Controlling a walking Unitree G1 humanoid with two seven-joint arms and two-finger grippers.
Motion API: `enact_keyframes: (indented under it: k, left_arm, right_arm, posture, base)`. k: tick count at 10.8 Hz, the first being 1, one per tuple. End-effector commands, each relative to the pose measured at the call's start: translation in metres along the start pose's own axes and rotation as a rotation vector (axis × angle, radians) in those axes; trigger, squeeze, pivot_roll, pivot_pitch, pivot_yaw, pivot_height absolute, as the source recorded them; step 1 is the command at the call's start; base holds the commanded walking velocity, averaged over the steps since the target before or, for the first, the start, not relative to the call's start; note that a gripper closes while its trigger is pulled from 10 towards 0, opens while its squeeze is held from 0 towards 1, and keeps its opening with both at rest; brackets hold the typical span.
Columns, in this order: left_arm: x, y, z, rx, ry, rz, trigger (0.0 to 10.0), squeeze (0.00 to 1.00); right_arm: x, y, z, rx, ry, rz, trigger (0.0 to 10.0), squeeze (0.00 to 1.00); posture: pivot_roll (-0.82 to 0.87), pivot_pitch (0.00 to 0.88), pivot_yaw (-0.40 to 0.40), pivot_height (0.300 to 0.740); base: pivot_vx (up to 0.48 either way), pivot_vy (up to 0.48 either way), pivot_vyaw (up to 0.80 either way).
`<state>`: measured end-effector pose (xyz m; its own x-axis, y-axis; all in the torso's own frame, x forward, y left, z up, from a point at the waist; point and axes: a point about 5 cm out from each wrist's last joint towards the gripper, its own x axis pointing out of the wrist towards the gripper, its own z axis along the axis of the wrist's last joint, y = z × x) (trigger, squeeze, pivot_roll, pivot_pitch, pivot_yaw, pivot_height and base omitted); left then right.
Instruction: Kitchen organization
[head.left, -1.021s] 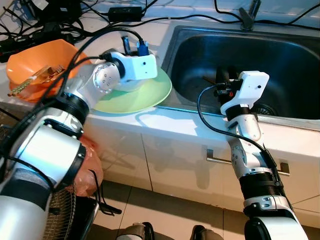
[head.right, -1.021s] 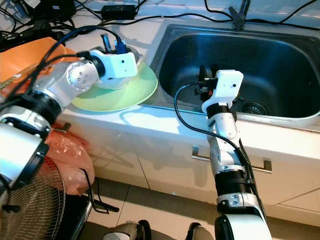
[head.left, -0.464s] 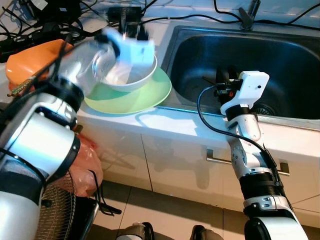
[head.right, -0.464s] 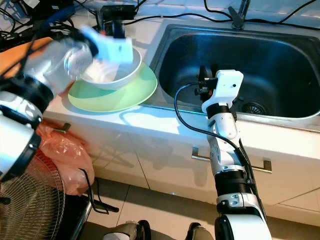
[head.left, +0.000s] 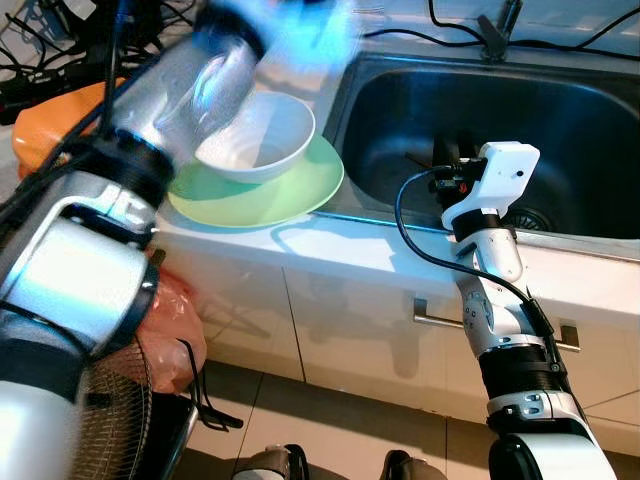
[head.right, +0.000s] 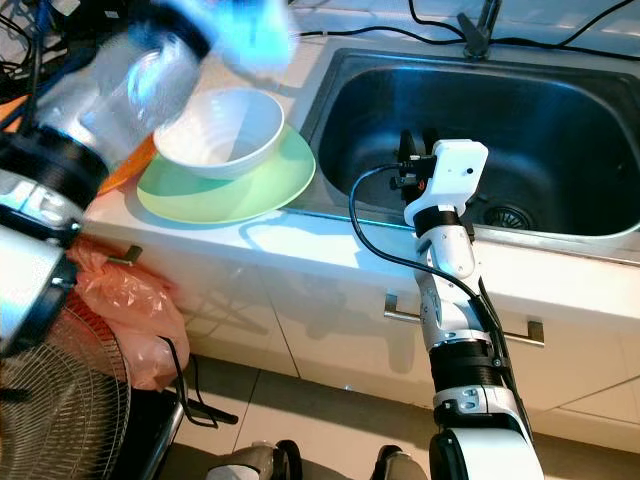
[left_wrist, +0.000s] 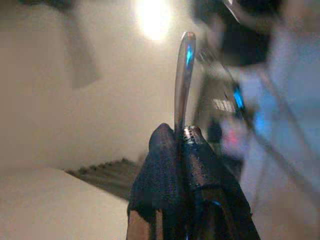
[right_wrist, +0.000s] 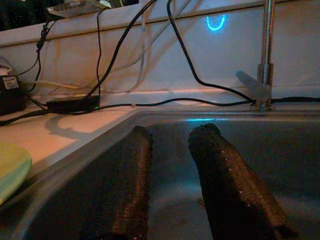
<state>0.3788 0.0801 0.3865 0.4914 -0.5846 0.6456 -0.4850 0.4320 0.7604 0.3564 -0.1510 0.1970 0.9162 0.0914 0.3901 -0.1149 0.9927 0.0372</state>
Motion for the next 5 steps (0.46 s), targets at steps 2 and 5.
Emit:
enact_keyframes:
  k: [2,5]
  left_arm:
    - [-0.002,0.0,0.014,-0.22,-0.054,0.064,10.0,0.0]
    - [-0.006,-0.016,0.038,-0.579,-0.097,0.082,10.0,0.0]
  right_arm:
    - [0.0,-0.001,-0.002,-0.002,0.008,-0.005,10.0,0.0]
    - [-0.001,0.001,0.0,-0.022,0.0,0.015,10.0,0.0]
  posture:
    - [0.05,0.132,0.089,0.74]
    - [0.05,0.135,0.085,0.74]
  base:
    - [0.0,0.0,0.0]
    - [0.0,0.0,0.0]
